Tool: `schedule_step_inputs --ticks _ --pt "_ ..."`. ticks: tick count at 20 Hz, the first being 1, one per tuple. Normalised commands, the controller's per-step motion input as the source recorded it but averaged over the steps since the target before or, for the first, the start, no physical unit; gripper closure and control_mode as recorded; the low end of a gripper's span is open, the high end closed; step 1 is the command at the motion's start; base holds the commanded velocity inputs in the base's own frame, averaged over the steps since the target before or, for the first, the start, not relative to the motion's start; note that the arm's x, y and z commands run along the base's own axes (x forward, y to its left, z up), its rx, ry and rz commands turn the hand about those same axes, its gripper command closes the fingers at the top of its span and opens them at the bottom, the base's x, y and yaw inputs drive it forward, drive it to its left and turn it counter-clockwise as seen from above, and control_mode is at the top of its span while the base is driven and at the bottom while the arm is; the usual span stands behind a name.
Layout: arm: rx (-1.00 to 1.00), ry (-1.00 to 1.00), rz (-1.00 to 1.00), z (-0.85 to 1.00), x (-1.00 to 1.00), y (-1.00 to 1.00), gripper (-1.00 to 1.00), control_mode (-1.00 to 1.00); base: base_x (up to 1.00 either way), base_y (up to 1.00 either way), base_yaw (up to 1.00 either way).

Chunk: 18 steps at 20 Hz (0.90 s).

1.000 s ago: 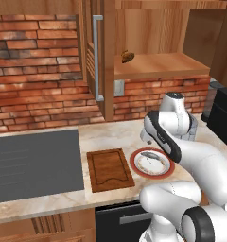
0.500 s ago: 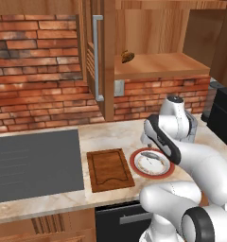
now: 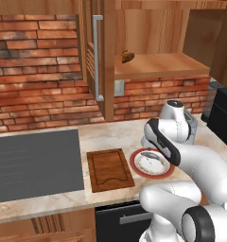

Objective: Pick the fish from the plate and place it on the cutting board. Then pick the condiment bottle from the cabinet and place it next to the cutting board.

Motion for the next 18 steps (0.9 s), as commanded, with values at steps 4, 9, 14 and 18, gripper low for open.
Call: schedule_step_inputs --ticks 4,9,14,18 --pt "0.0 0.0 0.03 -0.17 0.04 -0.04 -1.0 -1.0 0.0 0.0 0.0" --pt "0.0 0.0 0.02 -0.16 0.1 -0.05 -1.0 -1.0 0.0 0.0 0.0" --pt "0.0 0.0 0.02 -0.14 0.15 -0.05 -1.0 -1.0 0.0 0.0 0.0" --pt "0.0 0.0 0.01 -0.12 0.17 -0.06 -1.0 -1.0 0.0 0.0 0.0"
